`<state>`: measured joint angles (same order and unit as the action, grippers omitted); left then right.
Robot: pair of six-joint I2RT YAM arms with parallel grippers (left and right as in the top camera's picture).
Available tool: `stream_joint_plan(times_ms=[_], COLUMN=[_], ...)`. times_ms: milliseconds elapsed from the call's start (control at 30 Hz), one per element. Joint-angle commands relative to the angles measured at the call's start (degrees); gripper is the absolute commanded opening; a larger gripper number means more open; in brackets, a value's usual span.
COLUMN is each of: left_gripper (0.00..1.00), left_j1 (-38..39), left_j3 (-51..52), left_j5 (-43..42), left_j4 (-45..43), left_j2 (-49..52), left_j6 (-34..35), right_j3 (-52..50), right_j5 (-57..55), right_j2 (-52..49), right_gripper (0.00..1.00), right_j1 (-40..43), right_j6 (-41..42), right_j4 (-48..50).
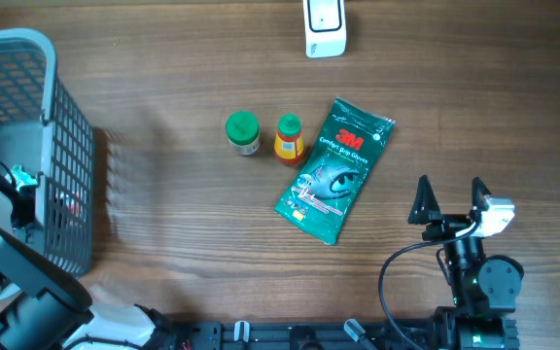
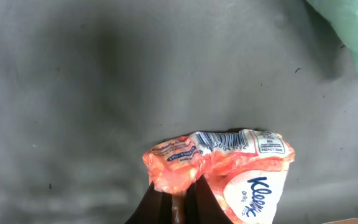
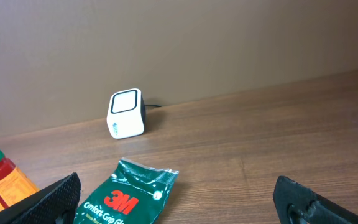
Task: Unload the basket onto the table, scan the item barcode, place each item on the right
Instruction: 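Carry the orange tissue pack out toward the table near the jar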
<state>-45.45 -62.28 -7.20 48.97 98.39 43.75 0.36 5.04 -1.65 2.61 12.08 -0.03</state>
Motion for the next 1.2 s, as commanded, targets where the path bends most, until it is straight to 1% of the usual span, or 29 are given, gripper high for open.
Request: stream_joint_plan(times_ms=[0, 100, 167, 333, 400, 467, 500, 567, 633, 767, 833, 900, 933, 1033, 1133, 1167], left_gripper=[0.04, 0.04, 0.04, 0.04, 0.04, 0.04, 0.04, 0.04, 0.04, 0.04, 0.04, 0.04, 0.04, 0.04, 0.04, 0.04], left_j1=[-0.2, -0.2, -0.2, -0.2, 0.0, 0.9, 1.6, 3.8, 7.9, 18.9, 25.4, 31.1, 34.2, 44.4, 52.3, 53.9], left_j3=[0.9, -3.5, -8.1, -25.7, -30.9, -36.5, -37.3, -37.4, -37.4, -37.2, -35.9, -33.7, -31.8, -23.7, -15.3, -13.4], left_j5=[1.5, 1.5, 1.5, 1.1, -0.3, -5.8, -8.5, -13.9, -18.7, -19.6, -19.5, -19.2, -18.9, -18.9, -18.8, -18.6], left_j4=[0.8, 3.9, 6.3, 12.2, 13.1, 12.8, 12.3, 11.8, 12.9, 19.9, 23.1, 23.7, 22.7, 15.9, 8.9, 7.3], left_j2=[1.2, -0.5, -2.5, -8.4, -10.3, -13.7, -15.1, -17.8, -19.7, -20.5, -20.0, -19.7, -19.6, -19.5, -19.5, -19.5], left_j6=[-0.3, -0.3, -0.3, -0.3, -0.3, -0.3, -0.3, -2.3, -9.0, -22.3, -26.0, -26.8, -26.8, -26.4, -26.3, -25.7], right_j3=[-0.1, -0.1, -0.1, -0.1, -0.1, -0.1, -0.1, -0.1, -0.1, -0.1, -0.1, -0.1, -0.1, -0.1, -0.1, -0.1], right_j5=[-0.6, -0.6, -0.6, -0.6, -0.6, -0.6, -0.6, -0.6, -0.6, -0.6, -0.6, -0.6, -0.6, -0.6, -0.6, -0.6], right_j2=[0.0, 0.0, 0.0, 0.0, 0.0, 0.0, 0.0, 0.0, 0.0, 0.0, 0.0, 0.0, 0.0, 0.0, 0.0, 0.0], right_gripper=[1.0, 1.0, 1.0, 1.0, 1.0, 1.0, 1.0, 1.0, 1.0, 1.0, 1.0, 1.0, 1.0, 1.0, 1.0, 1.0], right_j1=[0.0, 0.0, 0.0, 0.0, 0.0, 0.0, 0.0, 0.0, 0.0, 0.0, 0.0, 0.0, 0.0, 0.0, 0.0, 0.0], right_j6=[-0.1, -0.1, 0.0, -0.1, -0.1, -0.1, -0.1, -0.1, -0.1, -0.1, 0.0, -0.1, -0.1, -0.1, -0.1, -0.1], right_j4=[0.2, 0.2, 0.2, 0.2, 0.2, 0.2, 0.2, 0.2, 0.2, 0.2, 0.2, 0.2, 0.2, 0.2, 0.2, 0.2])
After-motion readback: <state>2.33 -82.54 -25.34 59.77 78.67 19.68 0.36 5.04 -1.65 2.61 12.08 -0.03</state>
